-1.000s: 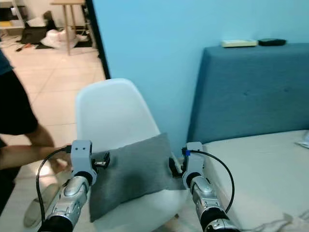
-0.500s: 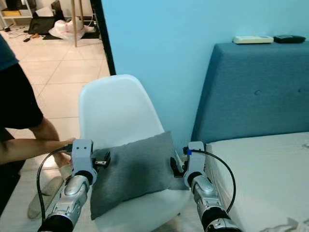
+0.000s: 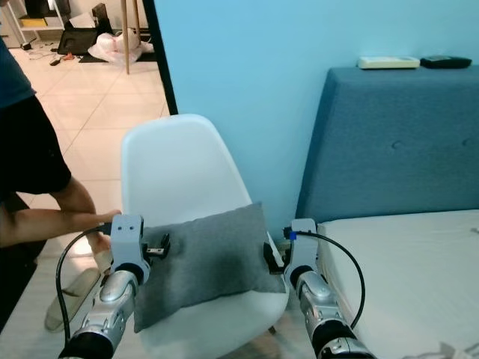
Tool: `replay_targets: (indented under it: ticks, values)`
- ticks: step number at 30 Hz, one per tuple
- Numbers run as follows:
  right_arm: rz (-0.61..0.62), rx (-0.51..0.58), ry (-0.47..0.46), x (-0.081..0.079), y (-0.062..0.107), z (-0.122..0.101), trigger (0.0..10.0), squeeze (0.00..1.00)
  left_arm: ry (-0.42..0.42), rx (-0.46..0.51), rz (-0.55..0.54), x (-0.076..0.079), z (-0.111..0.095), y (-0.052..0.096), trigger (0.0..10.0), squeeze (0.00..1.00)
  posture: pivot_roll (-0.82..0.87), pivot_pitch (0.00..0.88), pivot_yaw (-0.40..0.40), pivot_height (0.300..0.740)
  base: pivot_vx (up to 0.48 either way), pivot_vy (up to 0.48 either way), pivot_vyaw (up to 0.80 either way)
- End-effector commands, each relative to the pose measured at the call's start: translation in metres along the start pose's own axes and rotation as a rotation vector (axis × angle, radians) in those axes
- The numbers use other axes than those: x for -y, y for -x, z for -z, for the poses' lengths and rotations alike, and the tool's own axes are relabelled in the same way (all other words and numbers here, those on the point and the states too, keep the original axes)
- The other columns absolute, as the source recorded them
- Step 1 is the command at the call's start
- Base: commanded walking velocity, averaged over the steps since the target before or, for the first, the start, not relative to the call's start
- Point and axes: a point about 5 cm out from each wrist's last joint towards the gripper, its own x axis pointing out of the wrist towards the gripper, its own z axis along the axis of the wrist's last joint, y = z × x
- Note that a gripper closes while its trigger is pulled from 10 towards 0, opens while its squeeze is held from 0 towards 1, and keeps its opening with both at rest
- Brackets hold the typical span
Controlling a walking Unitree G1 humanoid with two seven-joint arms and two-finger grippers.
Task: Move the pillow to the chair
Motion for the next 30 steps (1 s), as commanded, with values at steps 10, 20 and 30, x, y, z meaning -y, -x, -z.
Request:
replay_targets:
  ticks: [10, 20, 30]
  values:
    - [0.004, -0.018, -0.012, -0.002, 0.001, 0.004, 10.0, 0.00, -0.001, 0.001, 0.001, -0.002, 0.000, 0.000, 10.0, 0.00, 0.01, 0.032, -0.013, 0.740, 0.000, 0.077, 0.00]
    - [0.023, -0.038, -0.012, 0.002, 0.003, 0.009, 10.0, 0.00, -0.022, -0.021, 0.011, -0.002, 0.004, -0.001, 10.0, 0.00, 0.01, 0.011, -0.009, 0.740, 0.000, 0.000, 0.00]
    - [0.029, -0.189, 0.061, 0.002, 0.011, 0.036, 10.0, 0.00, -0.075, -0.264, -0.030, -0.017, 0.047, 0.015, 10.0, 0.00, 0.01, 0.000, -0.015, 0.740, 0.000, 0.000, 0.00]
